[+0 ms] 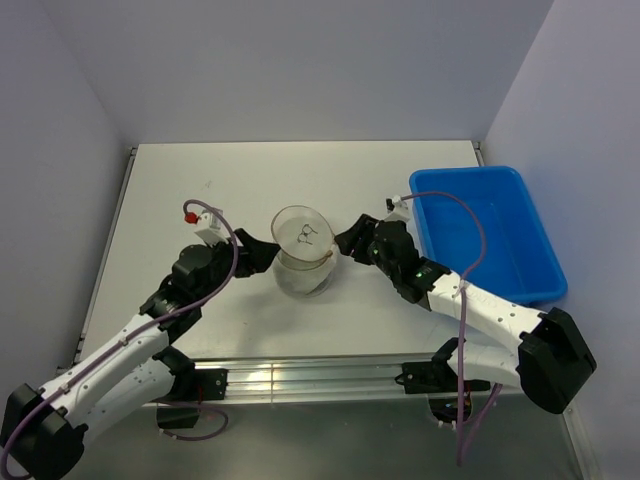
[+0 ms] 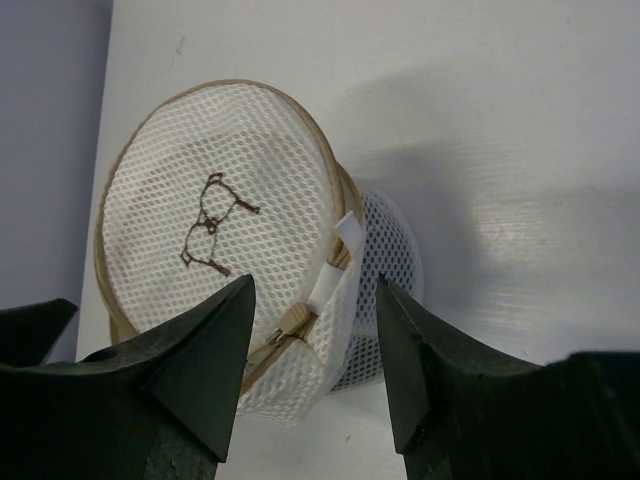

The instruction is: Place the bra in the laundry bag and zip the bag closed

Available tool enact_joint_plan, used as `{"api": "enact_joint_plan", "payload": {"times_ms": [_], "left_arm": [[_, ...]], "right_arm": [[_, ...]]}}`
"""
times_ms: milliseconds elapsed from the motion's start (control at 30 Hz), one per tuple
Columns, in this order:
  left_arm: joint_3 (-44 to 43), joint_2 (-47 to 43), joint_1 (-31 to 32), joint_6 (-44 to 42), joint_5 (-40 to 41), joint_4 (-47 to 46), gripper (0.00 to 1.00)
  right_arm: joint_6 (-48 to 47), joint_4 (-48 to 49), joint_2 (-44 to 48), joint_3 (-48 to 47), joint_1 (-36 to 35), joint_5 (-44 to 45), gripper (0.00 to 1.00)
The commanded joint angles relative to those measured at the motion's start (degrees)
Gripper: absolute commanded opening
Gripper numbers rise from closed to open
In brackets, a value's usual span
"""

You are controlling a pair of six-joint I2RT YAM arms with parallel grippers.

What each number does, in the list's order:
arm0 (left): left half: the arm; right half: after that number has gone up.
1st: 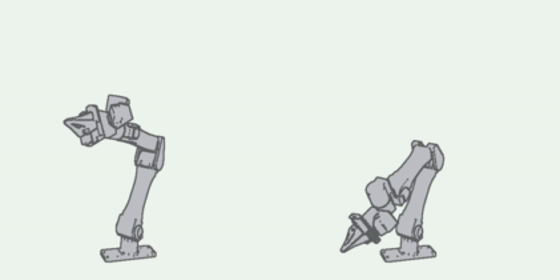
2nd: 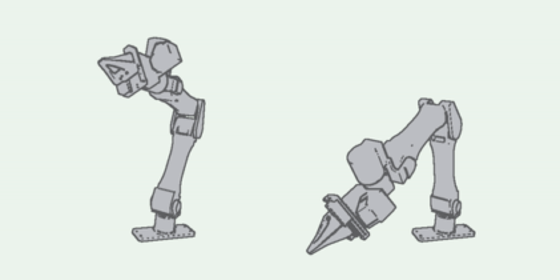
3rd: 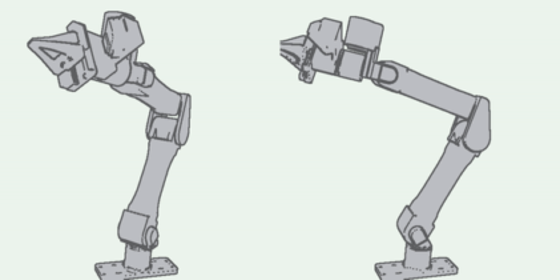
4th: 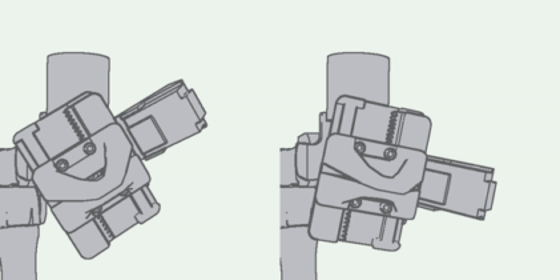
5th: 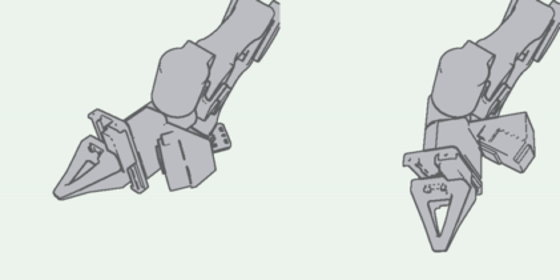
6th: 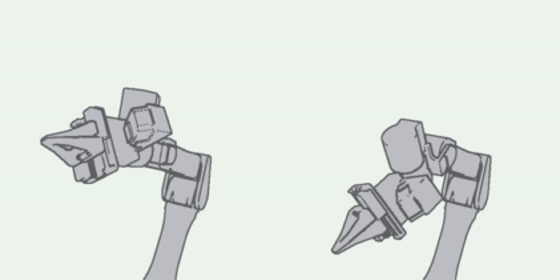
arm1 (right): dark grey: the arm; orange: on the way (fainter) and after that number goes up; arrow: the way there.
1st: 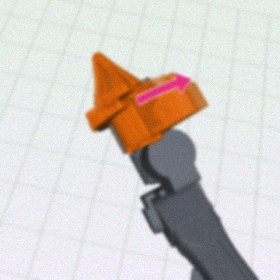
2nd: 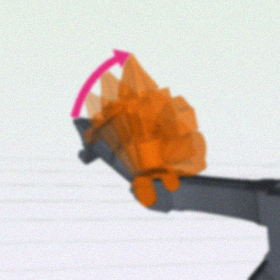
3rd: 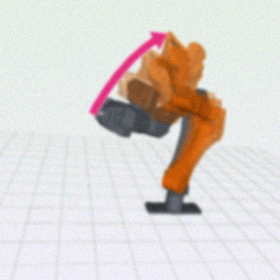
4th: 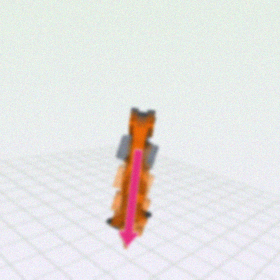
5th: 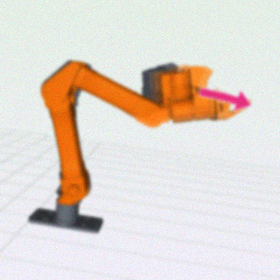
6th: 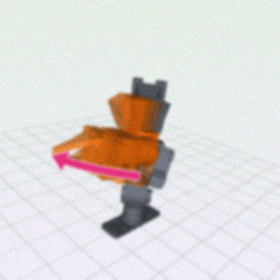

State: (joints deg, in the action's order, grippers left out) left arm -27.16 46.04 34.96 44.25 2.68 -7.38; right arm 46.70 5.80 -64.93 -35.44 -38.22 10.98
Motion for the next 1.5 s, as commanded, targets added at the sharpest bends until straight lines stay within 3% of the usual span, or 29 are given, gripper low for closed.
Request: {"api": "enact_joint_plan", "payload": {"times_ms": [0,200,433,633,1467], "left_arm": [[-1.3,-3.8,-0.2,1.0,2.1,9.2,0.82],[-1.9,-4.0,0.1,7.8,-6.1,5.2,0.68],[-5.8,1.3,2.6,9.5,-3.3,3.1,0.56],[-8.4,6.4,4.2,9.2,-3.0,1.7,0.50],[-10.7,17.9,4.9,6.9,3.6,3.4,0.54]], "right_arm": [[1.7,6.5,2.0,1.8,0.2,-1.5,0.59],[0.5,7.2,5.1,3.8,0.1,-1.2,0.56],[-0.9,7.0,7.4,5.1,-0.5,0.3,0.37],[-1.5,7.7,7.2,5.3,-1.2,0.3,0.34],[-3.2,7.7,10.7,5.7,-1.6,1.3,0.35]]}}
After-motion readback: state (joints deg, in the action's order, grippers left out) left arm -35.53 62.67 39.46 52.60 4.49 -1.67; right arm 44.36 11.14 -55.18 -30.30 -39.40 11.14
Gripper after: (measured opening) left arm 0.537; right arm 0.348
